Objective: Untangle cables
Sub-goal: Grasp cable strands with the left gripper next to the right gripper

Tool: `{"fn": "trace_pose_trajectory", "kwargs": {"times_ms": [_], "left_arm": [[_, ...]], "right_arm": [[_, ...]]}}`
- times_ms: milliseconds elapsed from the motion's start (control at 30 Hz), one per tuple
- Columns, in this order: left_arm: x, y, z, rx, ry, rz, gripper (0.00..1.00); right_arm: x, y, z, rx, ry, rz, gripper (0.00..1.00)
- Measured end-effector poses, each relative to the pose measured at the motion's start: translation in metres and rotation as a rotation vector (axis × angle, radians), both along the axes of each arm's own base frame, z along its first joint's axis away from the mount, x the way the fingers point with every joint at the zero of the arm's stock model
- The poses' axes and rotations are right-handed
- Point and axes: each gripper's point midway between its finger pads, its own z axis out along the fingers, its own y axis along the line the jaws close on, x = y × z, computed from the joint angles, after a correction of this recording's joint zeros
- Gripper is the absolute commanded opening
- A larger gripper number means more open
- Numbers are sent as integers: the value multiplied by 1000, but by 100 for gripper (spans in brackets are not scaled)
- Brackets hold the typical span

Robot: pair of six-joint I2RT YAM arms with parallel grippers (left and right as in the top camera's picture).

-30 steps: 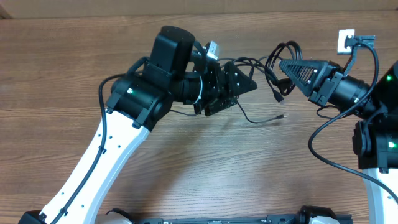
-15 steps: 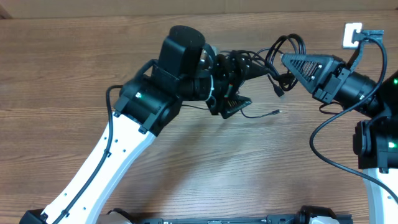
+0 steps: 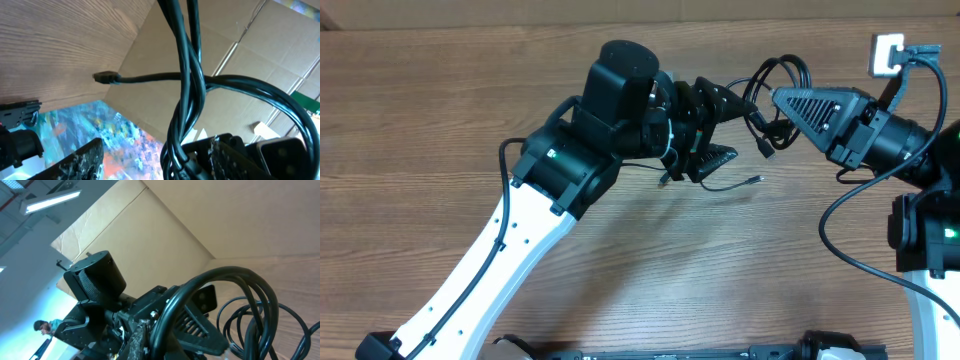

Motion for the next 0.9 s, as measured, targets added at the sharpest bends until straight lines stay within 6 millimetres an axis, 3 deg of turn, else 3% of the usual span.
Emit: {"fn": "trace_pose_trajectory", "kwargs": {"times_ms": [167, 400, 900], "left_arm": [[-2, -5, 1, -6, 10, 9, 69], [-5, -13, 6, -20, -8, 17, 60], [-6, -18, 5, -7, -17, 34, 55]], "right_arm": [[-2, 1, 0, 5, 12, 16, 4], [-3, 2, 0, 8, 21, 24, 4], [-8, 4, -1, 5, 24, 51, 4]]}}
